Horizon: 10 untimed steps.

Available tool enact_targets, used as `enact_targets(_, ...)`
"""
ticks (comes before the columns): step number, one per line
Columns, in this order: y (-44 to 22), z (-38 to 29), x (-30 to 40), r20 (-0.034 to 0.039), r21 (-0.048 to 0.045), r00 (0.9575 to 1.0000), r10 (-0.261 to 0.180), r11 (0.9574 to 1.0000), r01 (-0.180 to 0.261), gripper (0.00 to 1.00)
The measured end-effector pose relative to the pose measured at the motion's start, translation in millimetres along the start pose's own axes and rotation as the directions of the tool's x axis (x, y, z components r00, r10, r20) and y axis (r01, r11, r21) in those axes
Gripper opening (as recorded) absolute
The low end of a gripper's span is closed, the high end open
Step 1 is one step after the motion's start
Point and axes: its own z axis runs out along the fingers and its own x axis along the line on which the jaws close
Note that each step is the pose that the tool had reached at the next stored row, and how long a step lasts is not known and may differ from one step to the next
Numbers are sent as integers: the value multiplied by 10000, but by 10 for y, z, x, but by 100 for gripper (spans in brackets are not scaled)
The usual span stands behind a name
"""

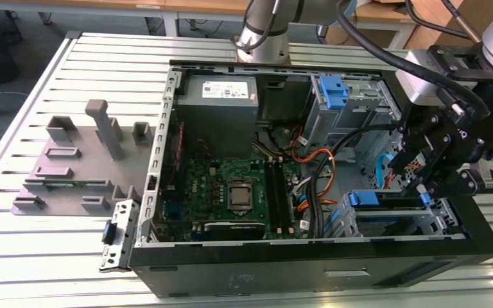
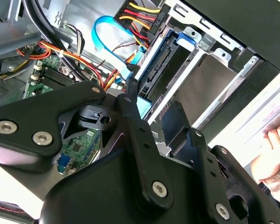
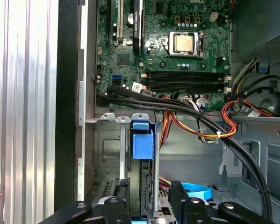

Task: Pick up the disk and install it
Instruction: 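Insert the first disk wire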

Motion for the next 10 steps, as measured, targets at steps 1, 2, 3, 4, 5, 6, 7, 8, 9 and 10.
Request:
enact_targets(1,0,-4,0,-1,0,10000,0,10000,0,48)
enact_targets(2,0,-9,0,0,0,10000,0,10000,0,48)
enact_targets(3,0,-14,-1,-1,0,10000,0,10000,0,48)
enact_targets(4,0,-19,-1,1,0,10000,0,10000,0,48)
enact_targets(5,0,-23,-1,2,0,10000,0,10000,0,48)
enact_targets(6,0,-25,-1,3,0,10000,-1,10000,1,48)
enact_targets(7,0,-25,-2,3,0,10000,0,10000,0,48)
enact_targets(8,0,-27,-4,1,0,10000,0,10000,0,48)
enact_targets(9,0,-28,-8,-1,0,10000,0,10000,0,48)
enact_targets(10,0,-27,-14,0,0,10000,0,10000,0,48)
